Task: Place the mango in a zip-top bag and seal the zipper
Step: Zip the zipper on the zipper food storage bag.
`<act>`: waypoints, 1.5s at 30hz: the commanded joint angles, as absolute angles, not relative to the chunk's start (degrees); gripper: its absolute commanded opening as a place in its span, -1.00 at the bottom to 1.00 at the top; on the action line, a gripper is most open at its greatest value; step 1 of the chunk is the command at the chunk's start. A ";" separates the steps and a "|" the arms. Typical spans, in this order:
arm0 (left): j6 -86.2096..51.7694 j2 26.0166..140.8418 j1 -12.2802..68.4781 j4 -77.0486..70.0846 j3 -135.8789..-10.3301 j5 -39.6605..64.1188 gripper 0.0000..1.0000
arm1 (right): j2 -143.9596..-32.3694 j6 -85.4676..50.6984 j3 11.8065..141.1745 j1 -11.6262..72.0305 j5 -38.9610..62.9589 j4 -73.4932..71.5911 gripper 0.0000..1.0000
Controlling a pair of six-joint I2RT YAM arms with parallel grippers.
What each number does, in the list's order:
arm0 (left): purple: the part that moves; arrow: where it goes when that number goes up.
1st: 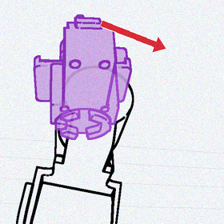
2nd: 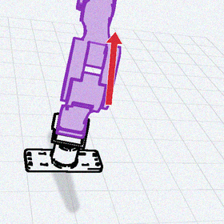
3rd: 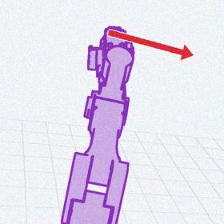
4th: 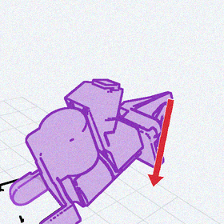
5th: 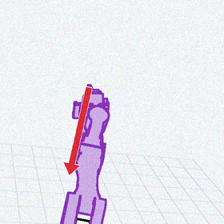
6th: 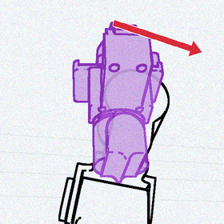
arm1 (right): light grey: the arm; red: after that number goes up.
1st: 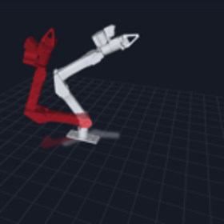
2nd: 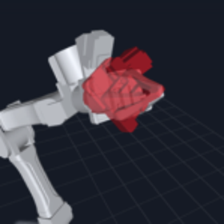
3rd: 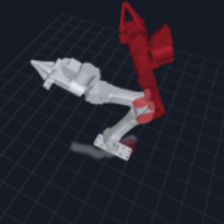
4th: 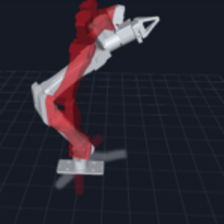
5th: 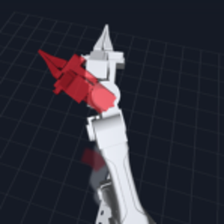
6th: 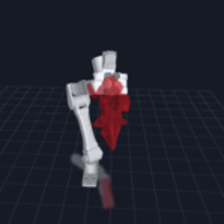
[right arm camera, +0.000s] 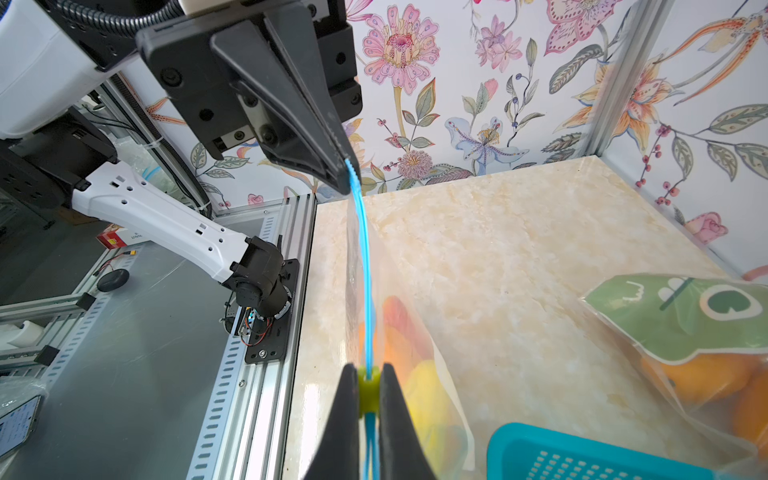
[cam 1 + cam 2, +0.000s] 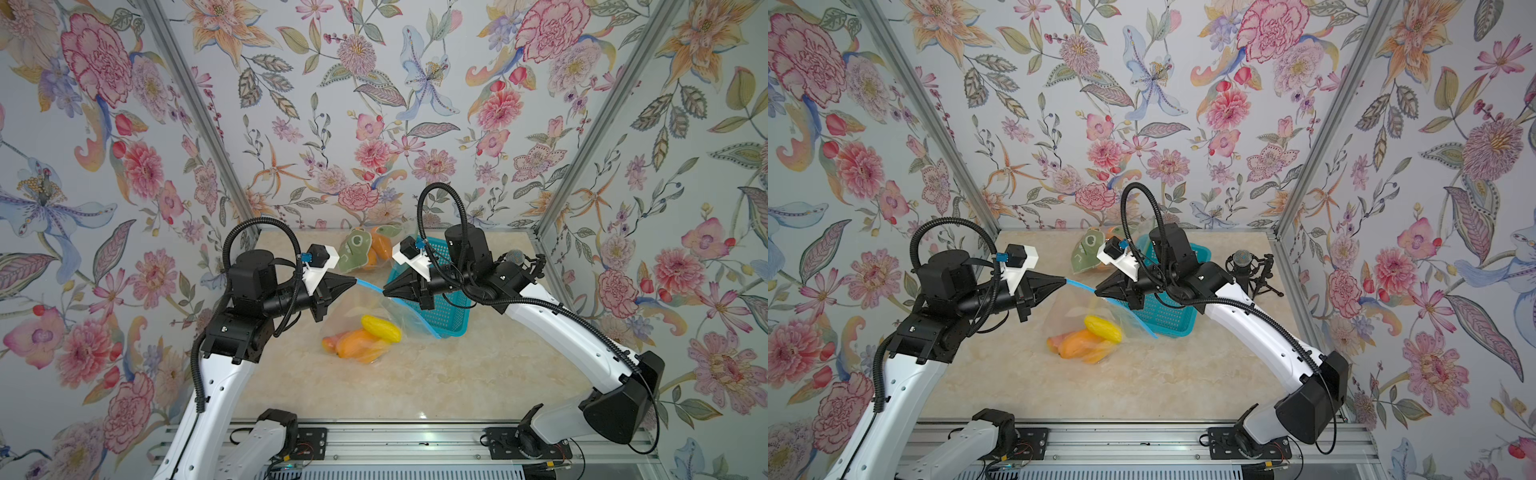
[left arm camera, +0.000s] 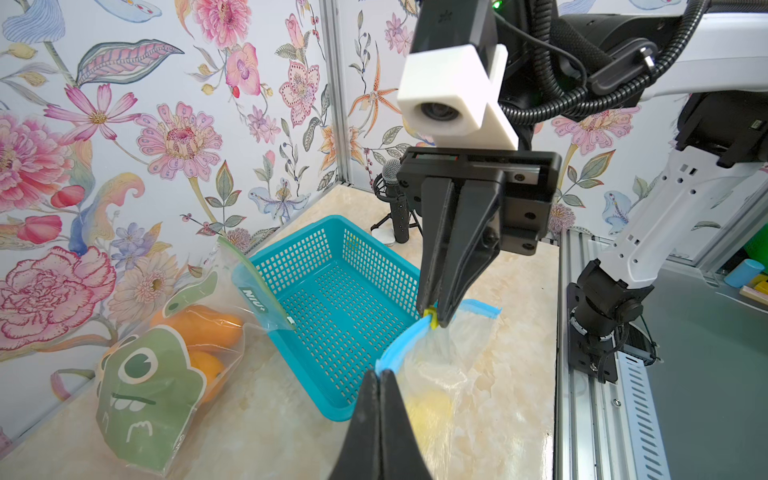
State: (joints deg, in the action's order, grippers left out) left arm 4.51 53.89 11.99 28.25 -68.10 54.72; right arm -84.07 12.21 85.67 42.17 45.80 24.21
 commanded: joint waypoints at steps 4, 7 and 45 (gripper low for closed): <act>3.43 52.94 11.29 25.43 -67.90 52.43 -1.00 | -79.78 14.12 82.23 43.63 41.88 25.90 -0.92; 3.11 53.00 11.24 25.25 -68.03 51.97 -1.00 | -78.59 14.34 80.55 43.82 40.17 26.60 -0.89; 2.90 52.67 10.68 24.78 -67.49 50.52 -1.00 | -64.09 9.76 66.02 45.09 30.84 30.21 -0.81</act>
